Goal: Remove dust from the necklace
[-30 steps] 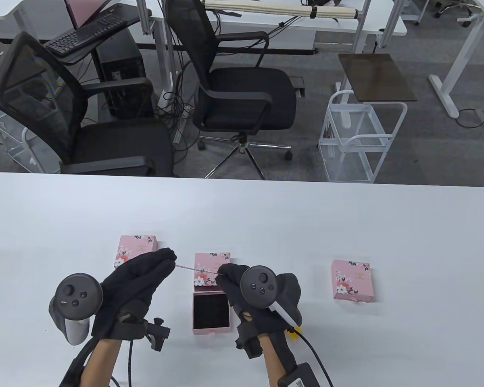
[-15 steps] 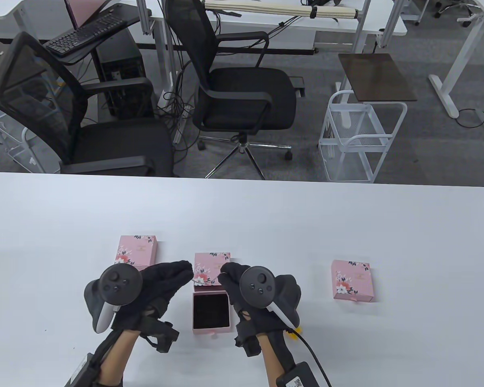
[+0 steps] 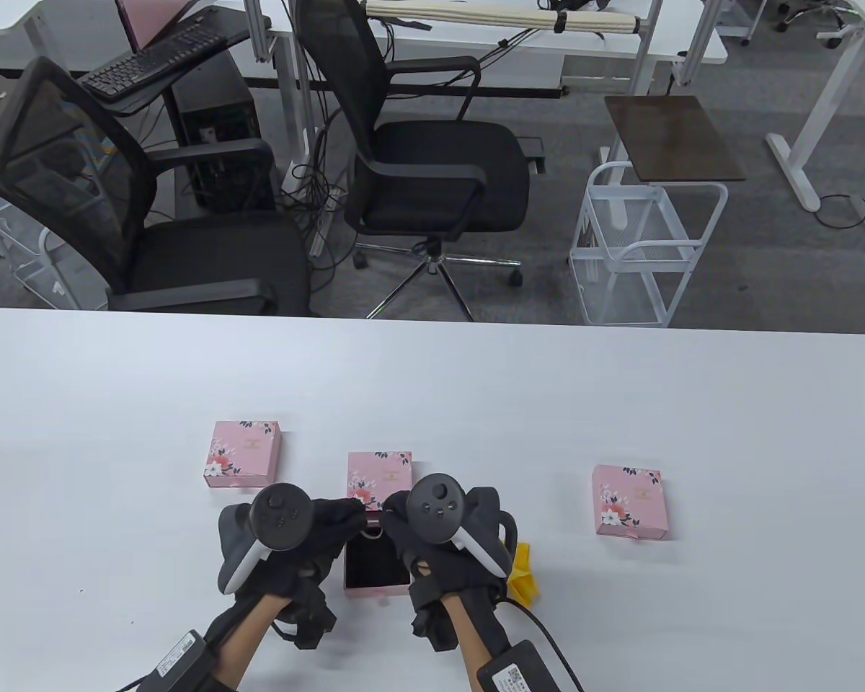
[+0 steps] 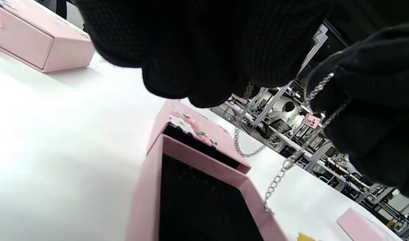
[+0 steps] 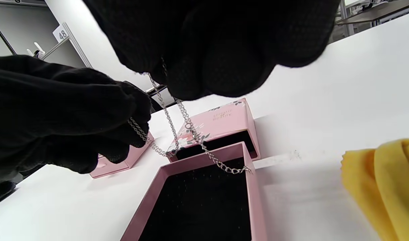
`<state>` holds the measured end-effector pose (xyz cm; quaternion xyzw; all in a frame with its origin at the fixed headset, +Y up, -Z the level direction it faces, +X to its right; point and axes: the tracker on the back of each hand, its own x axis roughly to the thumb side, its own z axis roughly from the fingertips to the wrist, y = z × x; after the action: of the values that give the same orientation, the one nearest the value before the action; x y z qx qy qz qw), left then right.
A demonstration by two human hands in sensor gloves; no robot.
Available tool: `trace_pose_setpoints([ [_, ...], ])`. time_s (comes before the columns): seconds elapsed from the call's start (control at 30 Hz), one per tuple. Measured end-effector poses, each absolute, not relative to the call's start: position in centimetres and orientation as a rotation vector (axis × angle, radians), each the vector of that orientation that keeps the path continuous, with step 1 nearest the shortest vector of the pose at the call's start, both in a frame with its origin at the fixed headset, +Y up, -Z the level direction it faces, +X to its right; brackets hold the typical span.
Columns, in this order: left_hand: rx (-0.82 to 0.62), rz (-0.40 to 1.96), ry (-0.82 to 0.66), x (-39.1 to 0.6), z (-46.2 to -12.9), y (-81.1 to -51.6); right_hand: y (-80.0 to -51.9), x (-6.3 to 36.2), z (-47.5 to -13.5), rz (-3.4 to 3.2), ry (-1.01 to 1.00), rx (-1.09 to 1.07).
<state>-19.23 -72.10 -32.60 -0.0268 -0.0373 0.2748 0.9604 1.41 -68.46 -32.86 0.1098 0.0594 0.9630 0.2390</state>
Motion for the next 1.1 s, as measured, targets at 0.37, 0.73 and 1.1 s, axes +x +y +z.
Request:
trace_pose_setpoints([
  [0.37, -0.112, 0.501, -0.094, -18.9, -32.8, -72.8, -69.3, 0.9, -33.0, 2.644, 0.196, 0.304],
  [0.73, -0.144, 0.329, -0.191, -17.0, -32.6, -73.7, -71.8, -0.3, -33.3, 2.784, 0.286, 0.297],
  [1.1, -0.076, 0.188, -0.208, -15.9, -32.0, -74.6, -72.1, -1.0, -33.0, 2.887, 0.273, 0.309],
])
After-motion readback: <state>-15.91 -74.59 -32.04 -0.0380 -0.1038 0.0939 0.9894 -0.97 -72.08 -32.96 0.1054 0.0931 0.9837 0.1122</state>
